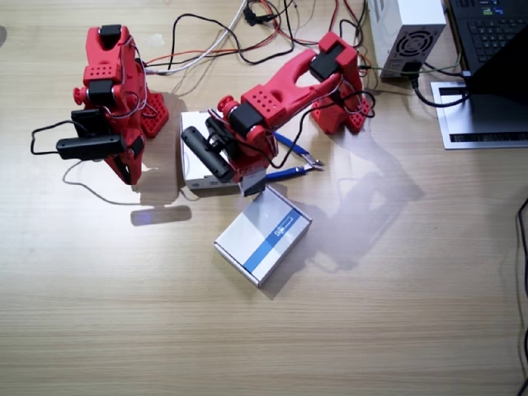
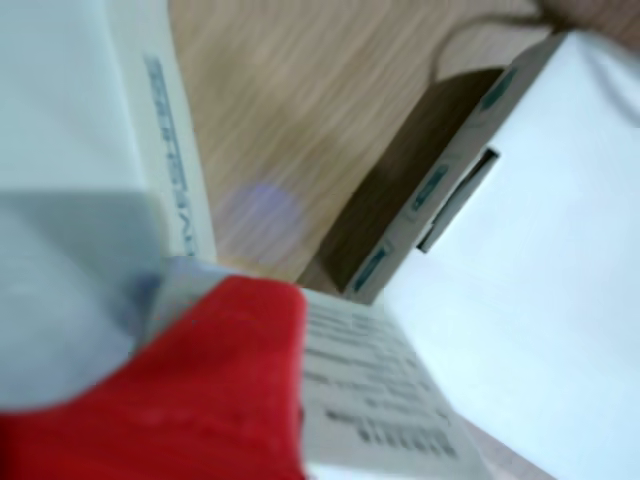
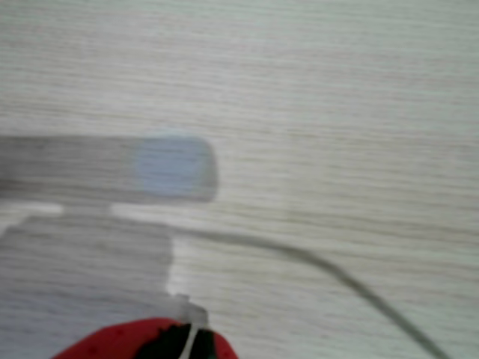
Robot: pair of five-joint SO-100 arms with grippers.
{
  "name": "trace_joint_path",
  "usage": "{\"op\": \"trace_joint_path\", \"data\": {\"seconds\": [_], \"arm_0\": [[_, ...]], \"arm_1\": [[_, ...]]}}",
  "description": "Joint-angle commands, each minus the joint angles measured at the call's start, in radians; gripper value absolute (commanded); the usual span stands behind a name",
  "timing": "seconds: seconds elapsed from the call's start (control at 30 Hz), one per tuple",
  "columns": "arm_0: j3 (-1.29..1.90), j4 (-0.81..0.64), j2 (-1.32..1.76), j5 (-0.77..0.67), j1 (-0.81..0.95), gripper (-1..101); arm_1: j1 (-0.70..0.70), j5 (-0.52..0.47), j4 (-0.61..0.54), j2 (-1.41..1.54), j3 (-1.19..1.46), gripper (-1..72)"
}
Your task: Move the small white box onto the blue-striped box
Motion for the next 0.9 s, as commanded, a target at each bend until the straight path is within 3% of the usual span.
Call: {"op": "trace_joint_path", "data": {"seconds": [0.0,0.67,0.87], "arm_0": [[-0.005,0.026,0.153,0.035,-0.035,26],[-0.152,0.025,-0.026,0.149,-0.239,24],[-0.222,0.023,-0.091,0.144,-0.273,34]], "arm_1": [[-0.023,-0.034,0.015,0.023,-0.011,0.2],[-0.038,-0.026,0.02,0.023,-0.011,0.2],[-0.037,-0.032,0.021,0.023,-0.011,0.2]]}}
